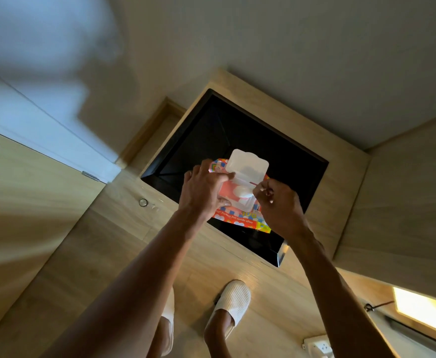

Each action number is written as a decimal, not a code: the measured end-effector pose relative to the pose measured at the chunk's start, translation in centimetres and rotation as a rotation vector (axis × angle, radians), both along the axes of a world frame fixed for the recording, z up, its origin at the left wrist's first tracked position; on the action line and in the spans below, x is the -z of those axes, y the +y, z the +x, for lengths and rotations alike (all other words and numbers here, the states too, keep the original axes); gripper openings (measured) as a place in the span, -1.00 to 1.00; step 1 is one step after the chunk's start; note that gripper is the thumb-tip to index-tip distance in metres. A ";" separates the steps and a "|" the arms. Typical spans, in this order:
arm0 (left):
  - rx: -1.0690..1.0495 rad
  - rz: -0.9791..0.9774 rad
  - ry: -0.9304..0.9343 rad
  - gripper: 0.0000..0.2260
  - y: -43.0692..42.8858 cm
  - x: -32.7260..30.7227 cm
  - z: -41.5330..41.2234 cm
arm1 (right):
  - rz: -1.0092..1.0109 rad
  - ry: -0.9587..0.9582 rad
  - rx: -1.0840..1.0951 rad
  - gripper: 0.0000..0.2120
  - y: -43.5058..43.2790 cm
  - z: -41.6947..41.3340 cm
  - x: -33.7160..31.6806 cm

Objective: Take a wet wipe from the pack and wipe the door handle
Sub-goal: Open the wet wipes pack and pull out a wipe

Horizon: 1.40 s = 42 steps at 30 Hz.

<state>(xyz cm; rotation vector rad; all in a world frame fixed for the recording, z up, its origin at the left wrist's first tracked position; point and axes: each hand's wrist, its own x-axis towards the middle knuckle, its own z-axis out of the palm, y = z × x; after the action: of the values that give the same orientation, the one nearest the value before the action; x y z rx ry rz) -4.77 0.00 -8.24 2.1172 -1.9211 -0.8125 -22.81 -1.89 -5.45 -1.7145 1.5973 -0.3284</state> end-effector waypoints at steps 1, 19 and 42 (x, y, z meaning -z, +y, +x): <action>-0.003 0.007 0.003 -0.36 0.0 0.0 0.0 | 0.037 -0.001 0.011 -0.92 0.0 -0.1 0.2; 0.008 -0.003 -0.022 -0.34 0.4 0.2 -0.4 | -0.333 -0.003 0.040 -0.92 1.0 0.4 -0.1; 0.022 0.022 -0.017 -0.37 0.6 -0.3 -0.3 | -0.038 0.001 -0.133 -0.77 -1.7 -0.4 1.5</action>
<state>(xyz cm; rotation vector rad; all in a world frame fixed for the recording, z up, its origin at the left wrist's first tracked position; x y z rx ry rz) -5.07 0.58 -7.97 2.1263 -1.9559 -0.8264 -23.25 -3.56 -6.97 -1.8396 1.4773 -0.2934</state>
